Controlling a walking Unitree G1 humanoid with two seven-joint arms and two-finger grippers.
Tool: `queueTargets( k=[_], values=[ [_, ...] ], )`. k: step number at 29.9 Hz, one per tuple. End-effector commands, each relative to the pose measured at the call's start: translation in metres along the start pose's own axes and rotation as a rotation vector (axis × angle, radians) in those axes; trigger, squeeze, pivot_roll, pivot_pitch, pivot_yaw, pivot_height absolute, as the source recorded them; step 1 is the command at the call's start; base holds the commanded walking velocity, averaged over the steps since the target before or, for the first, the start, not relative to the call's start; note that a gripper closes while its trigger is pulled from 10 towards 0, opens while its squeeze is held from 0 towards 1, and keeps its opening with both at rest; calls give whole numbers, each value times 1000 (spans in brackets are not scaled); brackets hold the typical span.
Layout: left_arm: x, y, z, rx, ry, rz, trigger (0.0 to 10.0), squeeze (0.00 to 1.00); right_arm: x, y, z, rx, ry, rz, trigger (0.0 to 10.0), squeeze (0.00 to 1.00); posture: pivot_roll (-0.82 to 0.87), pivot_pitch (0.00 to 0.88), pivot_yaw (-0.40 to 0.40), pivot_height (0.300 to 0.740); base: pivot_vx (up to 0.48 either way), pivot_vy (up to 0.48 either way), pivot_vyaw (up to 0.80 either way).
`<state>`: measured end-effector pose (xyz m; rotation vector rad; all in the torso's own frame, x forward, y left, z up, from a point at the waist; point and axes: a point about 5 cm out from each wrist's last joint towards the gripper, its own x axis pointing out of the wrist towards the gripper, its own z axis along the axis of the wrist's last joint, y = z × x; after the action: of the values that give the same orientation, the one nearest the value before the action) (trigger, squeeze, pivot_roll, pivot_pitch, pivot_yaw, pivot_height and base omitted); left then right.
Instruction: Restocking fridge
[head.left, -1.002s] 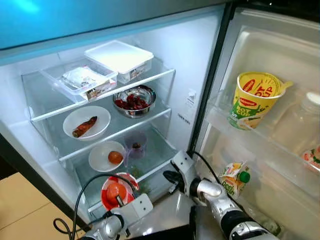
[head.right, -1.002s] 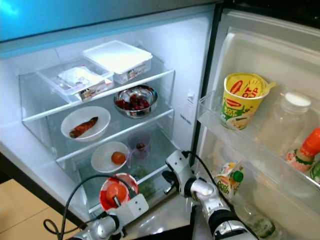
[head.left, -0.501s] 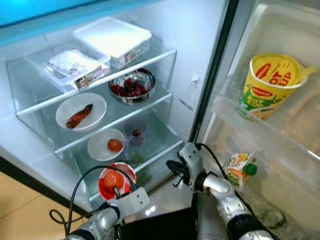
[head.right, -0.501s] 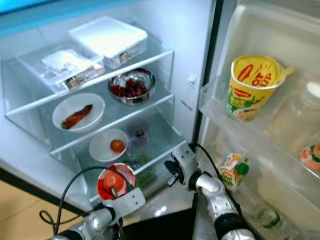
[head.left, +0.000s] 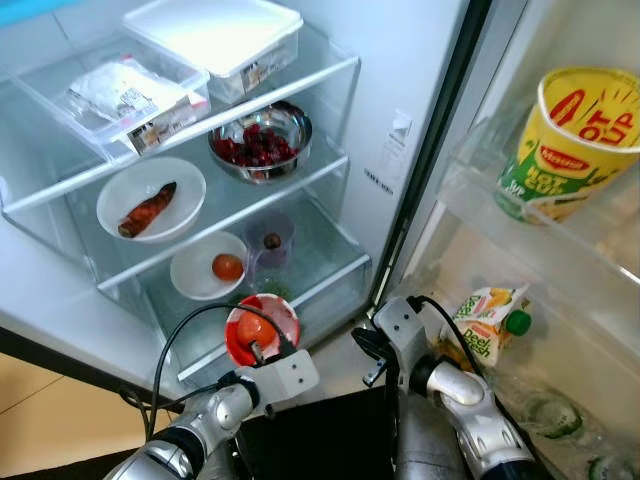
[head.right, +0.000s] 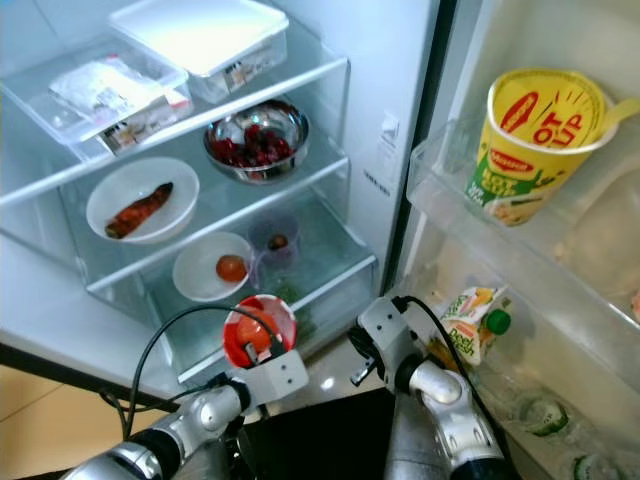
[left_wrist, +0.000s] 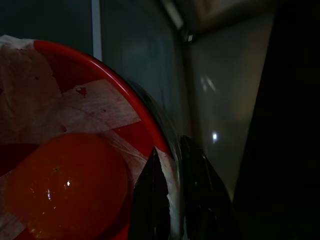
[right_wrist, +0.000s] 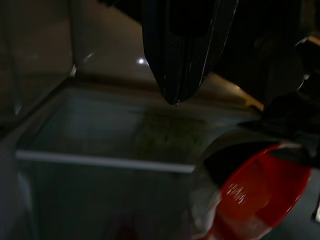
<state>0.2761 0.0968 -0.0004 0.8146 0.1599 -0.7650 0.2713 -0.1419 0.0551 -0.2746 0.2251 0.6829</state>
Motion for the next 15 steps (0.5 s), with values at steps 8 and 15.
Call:
queueTargets(
  k=[8, 15],
  values=[
    [7, 0, 13, 68, -57, -64, 10000, 0, -8, 9, 3, 19, 11, -13, 10000, 0, -104, 400, 83, 346, 0, 0, 0],
    [8, 8, 9, 189, -10, -90, 10000, 0, -11, 13, 10, 35, -6, -21, 10000, 0, -109, 424, 95, 346, 0, 0, 0]
  ],
)
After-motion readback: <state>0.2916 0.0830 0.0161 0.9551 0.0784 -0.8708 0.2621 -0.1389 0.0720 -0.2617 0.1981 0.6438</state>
